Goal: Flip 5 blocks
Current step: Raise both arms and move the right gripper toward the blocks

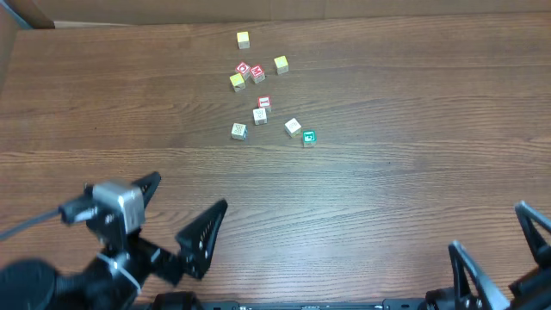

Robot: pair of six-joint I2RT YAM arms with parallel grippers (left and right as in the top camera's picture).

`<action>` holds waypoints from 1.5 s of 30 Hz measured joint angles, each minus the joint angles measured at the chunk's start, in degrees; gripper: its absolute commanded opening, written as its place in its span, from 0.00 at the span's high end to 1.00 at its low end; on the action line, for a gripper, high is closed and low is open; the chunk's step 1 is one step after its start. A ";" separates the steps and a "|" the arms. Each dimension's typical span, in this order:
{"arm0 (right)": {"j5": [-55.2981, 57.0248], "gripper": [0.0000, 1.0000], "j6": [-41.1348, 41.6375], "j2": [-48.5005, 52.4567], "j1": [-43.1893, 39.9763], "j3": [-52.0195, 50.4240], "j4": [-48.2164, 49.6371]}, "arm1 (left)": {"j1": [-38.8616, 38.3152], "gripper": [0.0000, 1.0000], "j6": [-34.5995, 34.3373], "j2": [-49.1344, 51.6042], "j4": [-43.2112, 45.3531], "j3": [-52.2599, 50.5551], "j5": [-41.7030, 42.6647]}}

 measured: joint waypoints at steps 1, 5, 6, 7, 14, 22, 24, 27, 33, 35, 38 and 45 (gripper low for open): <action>-0.11 0.00 0.17 1.33 0.00 0.92 -0.17 | 0.00 0.00 0.26 1.20 -0.33 0.81 0.00; -0.48 0.00 0.98 9.14 0.00 6.64 -4.02 | 0.00 0.00 1.14 7.26 -2.89 4.52 0.15; -0.50 0.00 1.03 11.34 0.00 8.31 -5.53 | 0.00 0.00 1.38 9.14 -4.00 5.57 0.17; -0.48 0.00 1.16 13.81 0.00 10.29 -7.21 | 0.00 0.00 1.51 11.02 -5.22 6.73 0.20; -1.09 0.00 1.62 31.15 0.00 26.67 -20.48 | 0.00 0.00 1.84 22.45 -15.08 12.55 0.35; -1.86 0.00 1.77 46.18 0.00 36.11 -29.62 | 0.00 0.00 1.86 30.23 -18.53 12.83 0.35; -2.29 0.00 1.79 49.33 0.00 36.11 -30.93 | 0.00 0.00 1.84 31.58 -19.37 12.85 0.35; -2.89 0.01 1.81 53.51 0.00 36.11 -31.39 | 0.00 0.15 1.86 33.31 -20.04 12.85 0.33; -5.09 0.69 1.66 60.02 0.00 36.11 -33.59 | 0.00 0.96 2.03 35.54 -22.62 12.87 0.31; -5.81 0.96 2.05 61.70 0.00 36.11 -33.81 | 0.00 0.96 2.05 36.00 -23.43 12.90 0.26; -6.27 0.96 2.71 64.15 0.00 36.11 -33.92 | 0.00 0.96 2.05 36.54 -24.26 12.90 -0.72; -6.43 0.96 4.15 67.25 0.00 36.11 -33.70 | 0.00 0.96 2.05 36.98 -26.10 12.90 -3.91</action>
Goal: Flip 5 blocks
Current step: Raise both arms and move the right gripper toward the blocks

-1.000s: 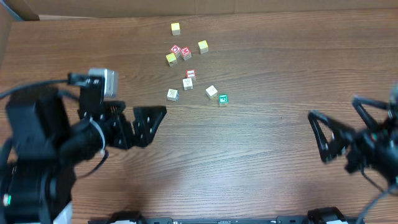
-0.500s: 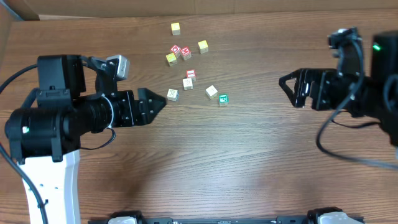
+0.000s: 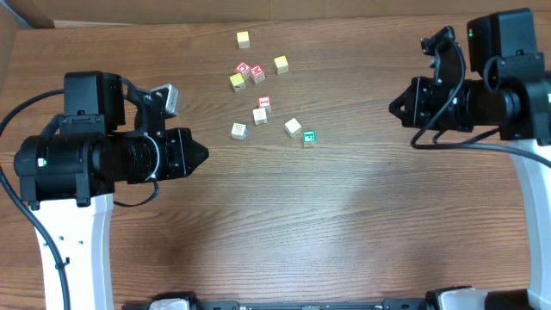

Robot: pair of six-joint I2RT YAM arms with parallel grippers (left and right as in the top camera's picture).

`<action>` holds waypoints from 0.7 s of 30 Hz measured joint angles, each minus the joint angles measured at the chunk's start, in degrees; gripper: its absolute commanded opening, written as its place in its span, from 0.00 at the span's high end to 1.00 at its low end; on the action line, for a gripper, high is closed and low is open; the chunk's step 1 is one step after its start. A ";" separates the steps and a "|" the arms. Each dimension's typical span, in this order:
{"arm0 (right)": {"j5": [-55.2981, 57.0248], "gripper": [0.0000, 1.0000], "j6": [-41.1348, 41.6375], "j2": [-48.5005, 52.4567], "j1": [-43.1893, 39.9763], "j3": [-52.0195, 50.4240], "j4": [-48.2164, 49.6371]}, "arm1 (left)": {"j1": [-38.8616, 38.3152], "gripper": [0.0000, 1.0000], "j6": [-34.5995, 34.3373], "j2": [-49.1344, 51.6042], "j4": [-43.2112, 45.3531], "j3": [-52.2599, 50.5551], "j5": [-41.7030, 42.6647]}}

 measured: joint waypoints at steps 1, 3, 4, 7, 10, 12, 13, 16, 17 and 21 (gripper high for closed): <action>0.00 0.96 0.09 0.28 0.00 0.00 -0.02 | 0.00 0.96 0.00 0.09 -0.07 0.00 -0.55; -0.02 0.96 0.28 0.81 0.00 0.00 -0.13 | 0.00 0.96 0.00 0.31 -0.37 0.00 -1.44; 0.00 0.96 0.44 1.03 0.00 0.00 -0.15 | 0.00 0.96 0.00 0.35 -0.44 0.00 -1.70; 0.02 0.96 0.92 1.70 0.00 -0.02 0.11 | 0.00 0.96 0.00 0.39 -1.11 0.00 -2.29; 0.37 0.96 2.97 1.88 0.00 -0.55 2.34 | 0.00 0.96 0.00 0.39 -1.88 0.00 -2.78; 0.72 0.96 4.26 1.88 0.07 -1.33 3.50 | 0.00 0.96 0.00 0.39 -2.38 0.00 -3.41; 0.85 0.95 4.79 1.88 0.11 -1.79 3.98 | 0.00 0.96 0.00 0.39 -2.51 0.00 -3.56; 1.57 0.90 6.12 1.88 0.57 -3.78 4.94 | 0.00 0.96 0.00 0.39 -2.84 0.00 -3.96; 2.01 0.86 6.62 1.88 0.94 -4.42 5.29 | 0.00 0.96 0.00 0.39 -2.91 0.00 -4.00; 5.11 0.59 9.49 1.88 3.23 -7.43 8.50 | 0.00 0.96 0.00 0.39 -2.97 0.04 -4.85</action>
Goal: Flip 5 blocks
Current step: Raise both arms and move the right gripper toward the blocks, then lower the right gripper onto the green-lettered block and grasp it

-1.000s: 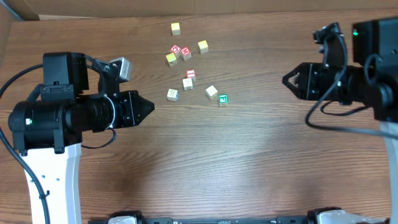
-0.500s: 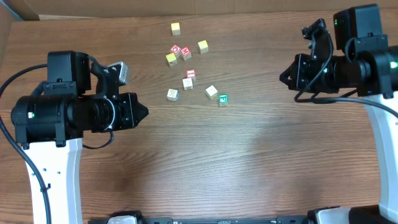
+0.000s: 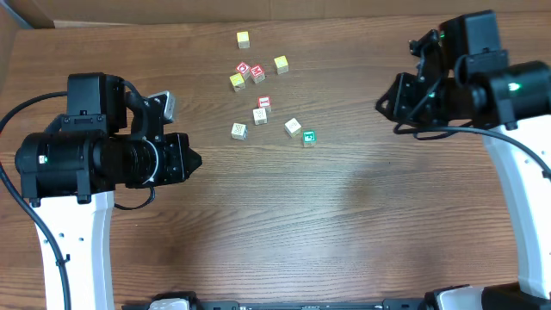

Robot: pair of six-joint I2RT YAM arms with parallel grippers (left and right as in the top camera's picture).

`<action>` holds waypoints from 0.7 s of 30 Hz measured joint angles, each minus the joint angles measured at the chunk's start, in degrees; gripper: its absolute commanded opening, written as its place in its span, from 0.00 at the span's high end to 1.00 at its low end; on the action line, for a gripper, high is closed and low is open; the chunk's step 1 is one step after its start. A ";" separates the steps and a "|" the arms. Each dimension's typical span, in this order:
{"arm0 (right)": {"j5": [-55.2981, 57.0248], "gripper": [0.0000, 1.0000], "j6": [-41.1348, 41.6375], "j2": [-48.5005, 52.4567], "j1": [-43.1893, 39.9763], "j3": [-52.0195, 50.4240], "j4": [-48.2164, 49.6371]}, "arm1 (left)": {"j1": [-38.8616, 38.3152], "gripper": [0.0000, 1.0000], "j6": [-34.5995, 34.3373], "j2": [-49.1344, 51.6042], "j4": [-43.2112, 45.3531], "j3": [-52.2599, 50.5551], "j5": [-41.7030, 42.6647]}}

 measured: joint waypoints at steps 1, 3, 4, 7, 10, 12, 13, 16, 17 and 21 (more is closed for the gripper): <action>0.79 0.51 0.76 0.00 0.61 -0.87 1.25 | 0.00 0.93 0.00 0.00 -0.13 0.00 -0.11; 2.01 0.41 1.62 0.00 2.21 -3.06 4.44 | 0.00 0.80 0.15 0.00 -0.50 0.00 -0.46; 2.58 0.34 2.12 0.00 3.06 -4.02 5.95 | 0.00 0.69 0.39 0.00 -0.52 0.00 -0.66; 4.28 0.21 2.84 0.02 6.08 -6.99 10.29 | 0.00 0.31 0.59 0.00 -0.57 0.02 -1.11; 6.19 0.12 3.23 0.26 8.98 -9.55 14.19 | 0.00 0.21 0.66 0.00 -0.59 0.04 -1.27; 7.65 0.08 3.26 0.68 10.78 -11.41 17.40 | 0.00 0.06 0.83 0.00 -0.59 0.07 -1.29; 8.20 0.05 3.21 0.87 11.30 -12.11 18.64 | 0.00 0.00 0.87 0.00 -0.63 0.09 -1.27; 10.10 0.02 3.17 1.81 12.96 -14.56 21.40 | 0.00 0.00 0.83 0.00 -0.59 0.11 -1.33; 10.29 0.01 3.13 2.08 13.11 -14.99 22.05 | 0.00 0.00 0.83 0.00 -0.59 0.11 -1.33; 11.93 0.00 3.17 4.70 13.40 -15.91 24.09 | 0.00 0.00 0.83 0.00 -0.37 0.11 -1.33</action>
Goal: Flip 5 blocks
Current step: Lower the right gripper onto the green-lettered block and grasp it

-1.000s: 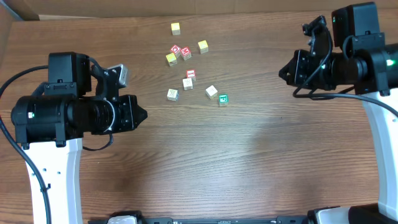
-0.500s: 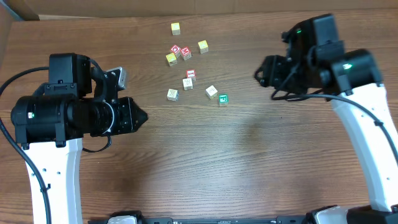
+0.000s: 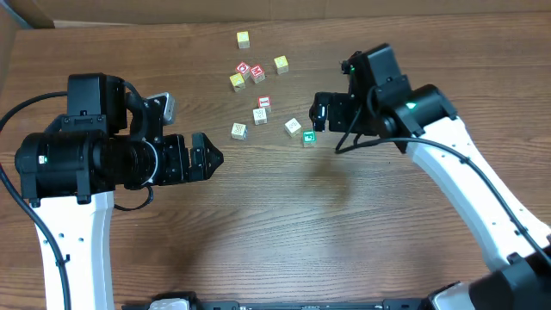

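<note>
Several small blocks lie scattered at the table's far middle. Among them are a green block (image 3: 308, 138), a white block (image 3: 293, 127), another white block (image 3: 238, 131), a red block (image 3: 264, 103) and a yellow block (image 3: 243, 39). My right gripper (image 3: 320, 114) hangs just right of and above the green block, open, with nothing between its fingers. My left gripper (image 3: 208, 157) is open at the left, pointing right, a short way left of and nearer than the white block at the cluster's near left.
A brown wall or cardboard edge (image 3: 172, 10) runs along the table's far side. Bare wooden table (image 3: 327, 232) stretches from the cluster to the near edge. Both white arm links stand at the left and right sides.
My right gripper has moved left from the table's right side to just beside the green block. The left gripper's fingers now show spread; its arm has hardly moved. The blocks lie as before.
Both grippers were open low at the near edge. Then both arms stood raised at the table's sides, left and right of the cluster. Then the right one was slightly nearer the blocks, and now it is beside the green block. No block has moved.
</note>
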Robot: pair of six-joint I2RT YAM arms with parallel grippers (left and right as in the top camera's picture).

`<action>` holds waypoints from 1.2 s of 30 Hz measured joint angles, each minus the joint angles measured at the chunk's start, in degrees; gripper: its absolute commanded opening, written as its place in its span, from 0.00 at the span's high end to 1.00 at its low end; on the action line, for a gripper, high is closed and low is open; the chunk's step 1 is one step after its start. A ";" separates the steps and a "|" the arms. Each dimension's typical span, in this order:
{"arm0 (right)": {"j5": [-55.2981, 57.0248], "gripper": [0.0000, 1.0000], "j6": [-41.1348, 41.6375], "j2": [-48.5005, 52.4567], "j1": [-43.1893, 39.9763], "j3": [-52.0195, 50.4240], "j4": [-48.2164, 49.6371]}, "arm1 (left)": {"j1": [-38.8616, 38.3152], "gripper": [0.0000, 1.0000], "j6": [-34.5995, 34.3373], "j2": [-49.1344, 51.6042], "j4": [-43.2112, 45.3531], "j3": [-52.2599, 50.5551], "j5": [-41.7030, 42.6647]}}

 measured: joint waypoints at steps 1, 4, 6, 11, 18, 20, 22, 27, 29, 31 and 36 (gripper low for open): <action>0.63 0.00 0.02 0.90 0.00 -0.04 0.39 | 0.00 0.00 0.00 0.00 0.33 0.00 0.00; 2.29 0.00 0.00 3.43 0.00 -0.33 1.92 | 0.00 0.01 0.00 0.00 1.42 0.00 0.00; 3.13 0.00 -0.02 5.49 0.00 -0.37 2.93 | 0.00 0.00 0.00 0.00 1.75 0.00 0.00; 4.20 0.00 0.02 10.69 0.00 -0.46 6.32 | 0.00 0.00 0.00 0.00 1.77 0.00 0.00; 4.33 0.03 -0.02 14.99 0.02 -0.52 11.80 | 0.00 0.00 0.00 0.00 1.75 0.00 0.00; 4.46 0.06 -0.04 16.15 0.09 -0.52 12.85 | 0.00 0.00 0.00 0.00 1.75 0.00 0.00; 4.48 0.09 0.00 17.75 0.26 -0.52 13.62 | 0.00 0.00 0.00 0.00 1.77 0.00 0.00; 4.63 0.17 0.00 21.94 1.27 -0.52 15.08 | 0.00 0.00 0.00 0.00 1.77 0.00 0.00; 4.66 0.28 -0.22 23.54 2.10 -0.55 15.26 | 0.00 0.00 0.00 0.00 1.79 0.00 0.00; 4.61 0.36 -0.26 24.68 3.04 -0.57 15.23 | 0.00 0.00 0.00 0.00 1.77 0.00 0.00; 4.83 0.45 -0.11 25.53 4.87 -0.72 14.97 | 0.00 0.00 0.00 0.00 1.77 0.00 0.00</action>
